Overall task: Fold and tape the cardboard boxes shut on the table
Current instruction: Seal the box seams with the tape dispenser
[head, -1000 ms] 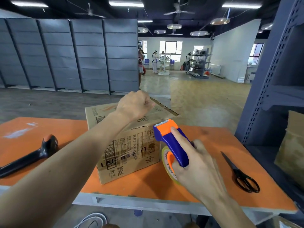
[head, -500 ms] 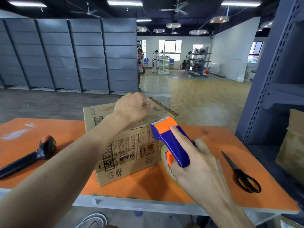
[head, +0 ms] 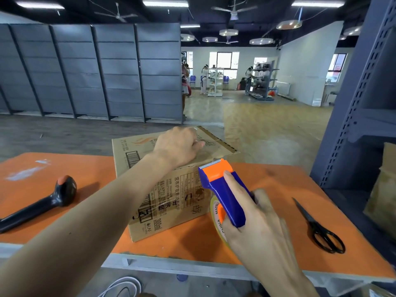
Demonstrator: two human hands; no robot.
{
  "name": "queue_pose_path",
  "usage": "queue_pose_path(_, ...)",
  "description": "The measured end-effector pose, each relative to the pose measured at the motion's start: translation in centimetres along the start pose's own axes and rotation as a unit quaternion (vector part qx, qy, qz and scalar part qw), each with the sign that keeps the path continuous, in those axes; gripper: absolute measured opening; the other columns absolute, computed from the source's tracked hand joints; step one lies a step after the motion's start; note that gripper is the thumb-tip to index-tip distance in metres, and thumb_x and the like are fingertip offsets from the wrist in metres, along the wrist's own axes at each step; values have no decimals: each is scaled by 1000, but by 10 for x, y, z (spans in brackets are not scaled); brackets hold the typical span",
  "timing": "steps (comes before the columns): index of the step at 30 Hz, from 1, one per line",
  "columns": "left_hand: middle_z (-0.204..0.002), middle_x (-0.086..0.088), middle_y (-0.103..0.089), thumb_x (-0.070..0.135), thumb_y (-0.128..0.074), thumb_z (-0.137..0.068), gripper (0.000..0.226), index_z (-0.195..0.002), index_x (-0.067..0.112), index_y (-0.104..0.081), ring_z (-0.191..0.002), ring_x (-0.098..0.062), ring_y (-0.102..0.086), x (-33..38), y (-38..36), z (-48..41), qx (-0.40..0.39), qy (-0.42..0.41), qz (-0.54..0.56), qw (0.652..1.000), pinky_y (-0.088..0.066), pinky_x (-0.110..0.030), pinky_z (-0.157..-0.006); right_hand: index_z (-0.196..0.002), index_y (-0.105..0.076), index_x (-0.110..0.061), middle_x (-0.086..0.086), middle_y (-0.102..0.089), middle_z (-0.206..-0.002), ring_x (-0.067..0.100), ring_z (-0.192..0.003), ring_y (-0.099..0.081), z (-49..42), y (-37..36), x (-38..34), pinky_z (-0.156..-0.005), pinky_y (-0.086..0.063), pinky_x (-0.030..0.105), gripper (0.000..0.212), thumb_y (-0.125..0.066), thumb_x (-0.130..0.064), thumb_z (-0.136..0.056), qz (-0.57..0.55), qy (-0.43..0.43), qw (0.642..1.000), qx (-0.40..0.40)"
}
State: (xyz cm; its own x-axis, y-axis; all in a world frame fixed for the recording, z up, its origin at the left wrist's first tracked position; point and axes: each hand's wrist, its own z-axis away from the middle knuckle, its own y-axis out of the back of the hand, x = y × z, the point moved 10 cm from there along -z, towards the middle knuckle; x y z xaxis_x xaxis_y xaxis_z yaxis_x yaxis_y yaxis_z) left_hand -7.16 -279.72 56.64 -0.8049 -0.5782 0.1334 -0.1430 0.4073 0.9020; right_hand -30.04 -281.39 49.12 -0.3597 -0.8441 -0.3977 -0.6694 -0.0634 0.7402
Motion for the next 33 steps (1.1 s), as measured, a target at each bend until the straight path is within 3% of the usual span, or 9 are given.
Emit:
queue_pose_path(5, -107, -9, -61, 50, -49, -102, 34, -103, 17, -52, -98, -26, -54, 3, -5, 1, 3, -10, -29, 1000, -43, -39, -74, -153, -14, -56, -7, -37, -88, 17, -50, -51, 1, -7, 4, -45, -49, 35, 89, -70, -46, -84, 12, -13, 1000, -13)
queue_pose_path(7, -130, -9, -54, 57, -58, -96, 65, -140, 14, -38, -120, -29, -53, -2, -6, 0, -10, 6, -20, 1000, -48, -45, -88, -153, -13, -57, -7, -37, -90, 17, -50, -51, 2, -10, 5, -46, -49, 34, 88, -68, -47, -84, 10, -10, 1000, -17)
queue_pose_path(9, -140, -8, -43, 65, -66, -86, 97, -157, 27, -11, -130, -31, -48, -12, 2, -4, -8, 28, -4, 1000, -49, -50, -96, -152, -7, -61, -8, -36, -91, 16, -52, -51, 5, -13, 2, -47, -49, 33, 83, -56, -52, -84, 4, 1, 1000, -19)
queue_pose_path(12, -133, -4, -47, 60, -66, -89, 74, -150, 33, -34, -128, -30, -48, -14, 7, 0, 25, 7, -22, 999, -49, -48, -93, -150, -2, -64, -9, -37, -93, 15, -55, -53, 6, -18, 2, -50, -50, 32, 75, -39, -60, -86, -15, 10, 1000, -18)
queue_pose_path(16, -115, -1, -64, 29, -59, -99, 17, -109, 24, -72, -111, -28, -58, -5, 23, 11, 91, -36, -29, 995, -50, -41, -87, -149, 3, -65, -7, -36, -96, 16, -58, -52, 5, -29, 5, -55, -50, 31, 75, -34, -59, -84, -14, 9, 999, -35)
queue_pose_path(19, -115, 3, -72, 27, -54, -104, 21, -108, 26, -75, -107, -20, -64, 3, 16, 23, -9, -104, 52, 993, -53, -40, -95, -151, 1, -62, -6, -36, -97, 20, -60, -55, 6, -33, 7, -55, -54, 35, 75, -33, -59, -84, -19, 7, 999, -31)
queue_pose_path(23, -162, 14, -34, 34, -43, -108, 48, -156, 33, -39, -148, -6, -28, 15, -9, 60, -160, -184, 69, 967, -21, -25, -118, -154, -3, -56, -6, -37, -98, 20, -61, -55, 5, -35, 7, -55, -54, 35, 77, -38, -55, -86, -18, 6, 999, -31)
queue_pose_path(26, -169, 16, -2, 41, -29, -110, 55, -161, 38, -10, -154, -2, 2, 8, -23, 66, -197, -170, 21, 965, 2, -23, -120, -155, -8, -53, -4, -38, -96, 21, -60, -54, 4, -36, 6, -54, -52, 35, 77, -45, -52, -87, -8, 2, 1000, -21)
queue_pose_path(33, -169, 12, 7, 44, -21, -110, 55, -160, 42, 1, -155, -7, 9, 5, -35, 61, -224, -144, -11, 964, 4, -35, -127, -153, -2, -54, -4, -39, -97, 20, -58, -52, 6, -33, 5, -53, -54, 36, 77, -39, -55, -86, -8, 6, 1000, -19)
